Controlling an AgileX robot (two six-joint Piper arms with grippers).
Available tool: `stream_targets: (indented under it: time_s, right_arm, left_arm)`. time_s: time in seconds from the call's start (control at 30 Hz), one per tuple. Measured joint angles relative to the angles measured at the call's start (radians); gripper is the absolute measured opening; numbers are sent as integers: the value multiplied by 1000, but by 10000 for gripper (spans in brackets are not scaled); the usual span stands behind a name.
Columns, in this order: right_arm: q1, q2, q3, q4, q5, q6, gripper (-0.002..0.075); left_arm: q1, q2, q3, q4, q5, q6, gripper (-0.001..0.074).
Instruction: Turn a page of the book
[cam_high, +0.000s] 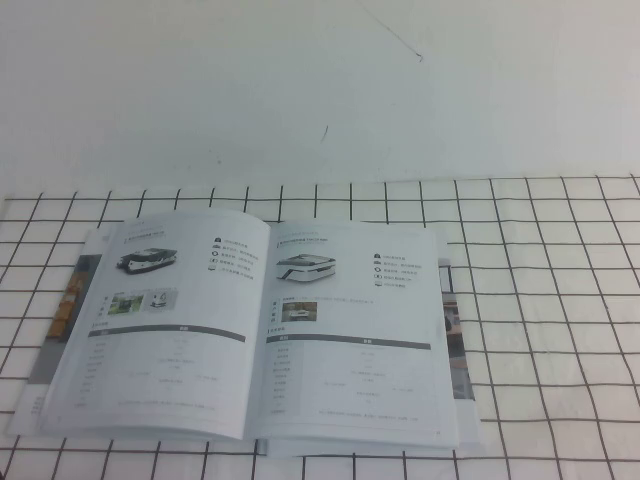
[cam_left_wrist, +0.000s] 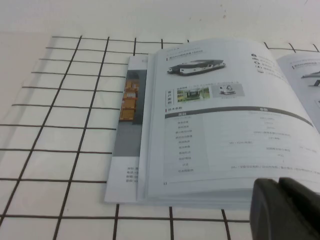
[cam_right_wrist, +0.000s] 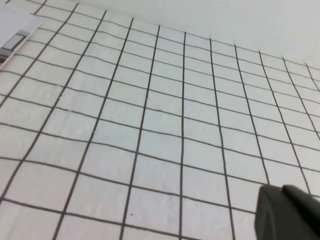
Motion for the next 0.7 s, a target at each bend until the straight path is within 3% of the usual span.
stream_targets:
  time_s: [0.27,0.5,0.7]
  right_arm:
    - [0,0,0,0,-130,0,0]
    - [0,0,0,0,-443,0,0]
    - [0,0,0,-2,-595,2,0]
  left_arm:
    - [0,0,6,2,-151,0,-4]
    - [0,0,6,4,-381,0,-3]
    - [0,0,6,4,-448,0,-4]
